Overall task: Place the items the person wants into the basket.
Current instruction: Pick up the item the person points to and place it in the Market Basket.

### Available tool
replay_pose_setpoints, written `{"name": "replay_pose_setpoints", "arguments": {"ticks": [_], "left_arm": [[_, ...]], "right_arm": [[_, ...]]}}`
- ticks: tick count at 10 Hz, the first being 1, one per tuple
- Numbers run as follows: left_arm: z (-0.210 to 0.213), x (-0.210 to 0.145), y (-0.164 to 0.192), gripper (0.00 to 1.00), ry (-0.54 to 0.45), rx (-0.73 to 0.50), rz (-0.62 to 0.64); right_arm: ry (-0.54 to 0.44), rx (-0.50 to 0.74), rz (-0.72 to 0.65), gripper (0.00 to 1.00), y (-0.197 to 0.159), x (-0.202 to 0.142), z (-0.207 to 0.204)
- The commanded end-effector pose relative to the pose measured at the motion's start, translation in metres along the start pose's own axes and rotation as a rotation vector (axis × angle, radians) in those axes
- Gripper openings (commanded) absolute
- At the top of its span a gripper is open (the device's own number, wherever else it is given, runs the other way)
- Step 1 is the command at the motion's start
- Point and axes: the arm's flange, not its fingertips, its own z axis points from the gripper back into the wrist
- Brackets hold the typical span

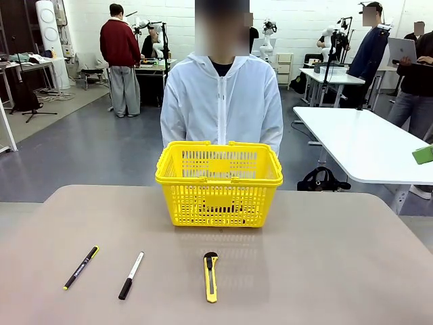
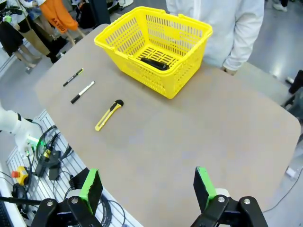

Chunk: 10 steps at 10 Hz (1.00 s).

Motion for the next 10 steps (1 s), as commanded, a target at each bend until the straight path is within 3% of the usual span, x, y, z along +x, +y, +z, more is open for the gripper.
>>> {"name": "replay_pose_setpoints", "arguments": {"ticks": [1,10], "left_arm": [[0.0011,-0.0001,-0.0004,1.0,-0.005,-0.01,-0.01],[0.0011,-0.0001,-0.0004,1.0,-0.005,-0.01,-0.01]], "right_arm": [[-0.002,0.011,0.008,1.0,-0.0016,-0.0011,-0.0019],[-0.002,0.011,0.008,1.0,-0.0016,-0.0011,-0.0019]]}}
